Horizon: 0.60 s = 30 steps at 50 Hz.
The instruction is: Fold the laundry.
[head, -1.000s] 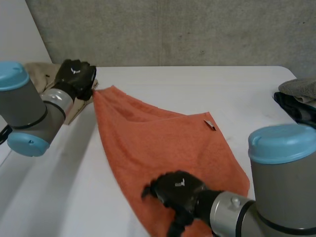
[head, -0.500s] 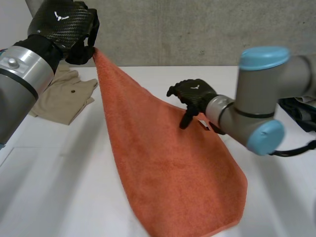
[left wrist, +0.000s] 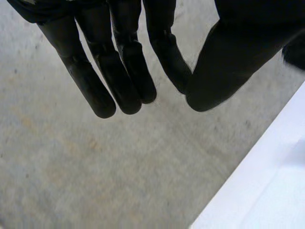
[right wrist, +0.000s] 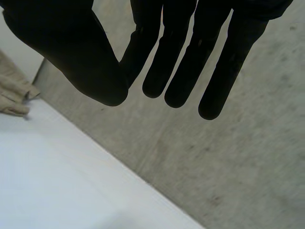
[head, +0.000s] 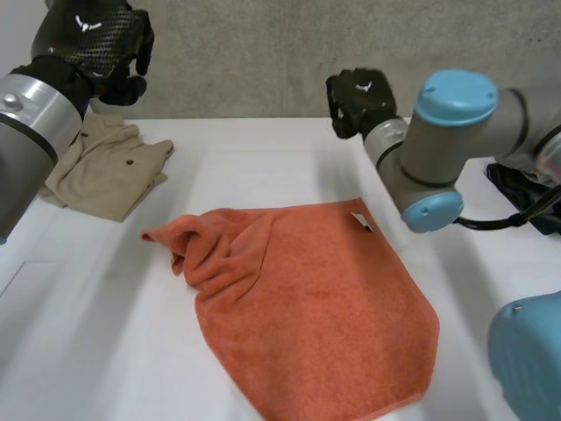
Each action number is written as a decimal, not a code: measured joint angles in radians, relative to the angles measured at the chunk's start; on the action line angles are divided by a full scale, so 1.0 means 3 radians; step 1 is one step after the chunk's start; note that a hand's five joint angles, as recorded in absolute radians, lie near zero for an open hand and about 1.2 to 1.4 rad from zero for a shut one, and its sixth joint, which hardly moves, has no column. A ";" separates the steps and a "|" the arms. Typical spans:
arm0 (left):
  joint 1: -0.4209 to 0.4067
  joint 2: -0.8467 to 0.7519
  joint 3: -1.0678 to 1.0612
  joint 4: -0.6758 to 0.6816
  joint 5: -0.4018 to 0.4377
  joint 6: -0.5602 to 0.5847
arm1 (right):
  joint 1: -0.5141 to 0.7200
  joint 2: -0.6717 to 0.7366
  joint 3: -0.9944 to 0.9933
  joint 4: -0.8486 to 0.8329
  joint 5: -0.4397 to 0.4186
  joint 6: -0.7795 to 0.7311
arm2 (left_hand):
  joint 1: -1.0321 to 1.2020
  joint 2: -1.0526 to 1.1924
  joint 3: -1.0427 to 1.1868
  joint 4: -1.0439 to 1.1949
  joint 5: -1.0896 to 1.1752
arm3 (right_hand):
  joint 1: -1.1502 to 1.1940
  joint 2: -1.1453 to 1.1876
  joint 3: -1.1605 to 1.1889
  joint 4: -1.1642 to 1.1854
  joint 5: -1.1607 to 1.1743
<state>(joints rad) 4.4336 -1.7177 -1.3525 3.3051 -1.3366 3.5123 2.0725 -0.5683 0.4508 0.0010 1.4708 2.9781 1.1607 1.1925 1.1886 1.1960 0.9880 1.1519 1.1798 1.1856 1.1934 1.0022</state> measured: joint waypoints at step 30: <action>0.1102 -0.1146 -0.0555 -0.0853 0.1114 -0.0149 | -0.0175 -0.0500 0.1687 0.0184 -0.0477 -0.0548 | -0.2385 -0.2516 -0.2500 -0.2585 -0.2487 | -0.2146 -0.2278 -0.2288 -0.2307 -0.2351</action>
<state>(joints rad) 4.7641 -2.0616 -1.5190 3.0492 -1.0023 3.4675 2.0200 -0.7183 0.9567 0.0562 1.3278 2.8136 0.4453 0.4376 0.4387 0.4203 0.2419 0.5080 0.4964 0.4992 0.5014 0.2967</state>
